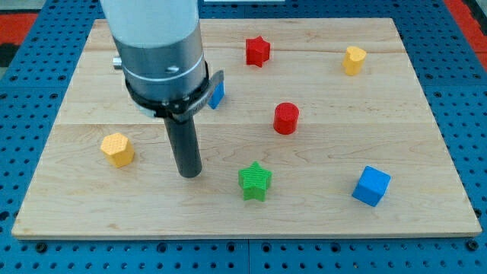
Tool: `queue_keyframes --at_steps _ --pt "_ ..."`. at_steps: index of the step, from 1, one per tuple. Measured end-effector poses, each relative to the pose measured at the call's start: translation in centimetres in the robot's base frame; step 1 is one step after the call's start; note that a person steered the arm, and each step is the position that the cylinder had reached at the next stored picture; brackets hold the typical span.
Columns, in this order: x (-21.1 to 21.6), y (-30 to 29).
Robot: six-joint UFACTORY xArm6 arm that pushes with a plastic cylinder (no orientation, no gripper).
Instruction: Push green star towards the blue cube
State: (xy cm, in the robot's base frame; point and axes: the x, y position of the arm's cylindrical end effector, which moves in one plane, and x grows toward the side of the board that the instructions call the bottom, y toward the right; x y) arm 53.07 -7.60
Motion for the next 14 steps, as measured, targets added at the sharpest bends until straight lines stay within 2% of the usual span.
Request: queue_keyframes --at_steps 1,3,4,5,6,7,8,9,11,13,14 --pt "1.4 1.5" --pt "-0.8 8.0" --pt "0.5 7.2" --pt "0.6 2.3" --pt "1.0 3.8" --pt "3.1 6.8" --pt "5.6 7.3" --pt "1.8 7.4" --pt "0.8 14.1" --pt "0.8 15.8" --pt "0.2 14.1"
